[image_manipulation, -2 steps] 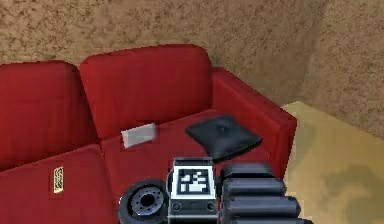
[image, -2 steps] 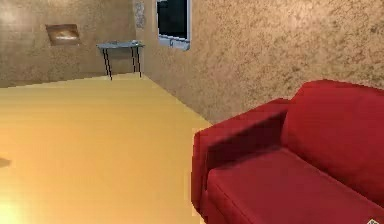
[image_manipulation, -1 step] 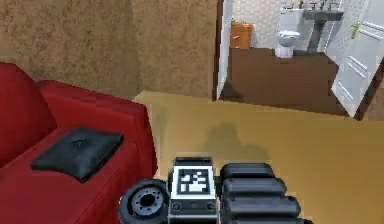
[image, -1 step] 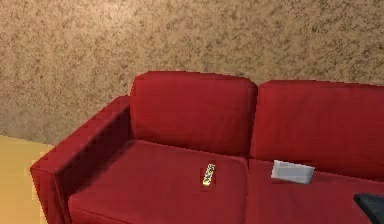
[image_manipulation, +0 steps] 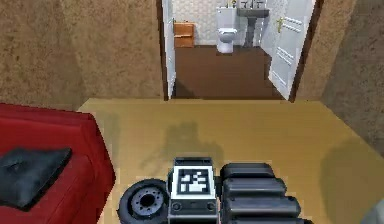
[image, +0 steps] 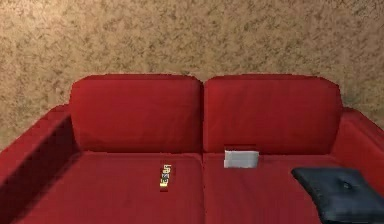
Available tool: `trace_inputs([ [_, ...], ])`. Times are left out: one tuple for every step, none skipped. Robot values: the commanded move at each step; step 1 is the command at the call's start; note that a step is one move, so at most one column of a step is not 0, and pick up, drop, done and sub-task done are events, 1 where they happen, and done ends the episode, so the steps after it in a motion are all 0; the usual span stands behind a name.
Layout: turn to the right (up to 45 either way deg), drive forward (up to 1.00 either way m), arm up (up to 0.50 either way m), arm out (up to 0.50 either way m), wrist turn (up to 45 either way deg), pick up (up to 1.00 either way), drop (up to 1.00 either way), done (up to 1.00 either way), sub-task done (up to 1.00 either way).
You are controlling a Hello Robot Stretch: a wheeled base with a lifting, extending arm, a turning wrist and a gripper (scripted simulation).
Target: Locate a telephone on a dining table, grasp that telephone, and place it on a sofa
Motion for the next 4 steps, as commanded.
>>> trace_inputs([
  [0.0, 0.30, 0.00, 0.00, 0.0, 0.00, 0.00, 0.00, 0.00],
  [-45.0, 0.00, 0.00, 0.00, 0.0, 0.00, 0.00, 0.00, 0.00],
  [-33.0, 0.00, 0.00, 0.00, 0.0, 0.00, 0.00, 0.00, 0.00],
  [0.0, 0.00, 0.00, 0.40, 0.0, 0.00, 0.00, 0.00, 0.00],
])
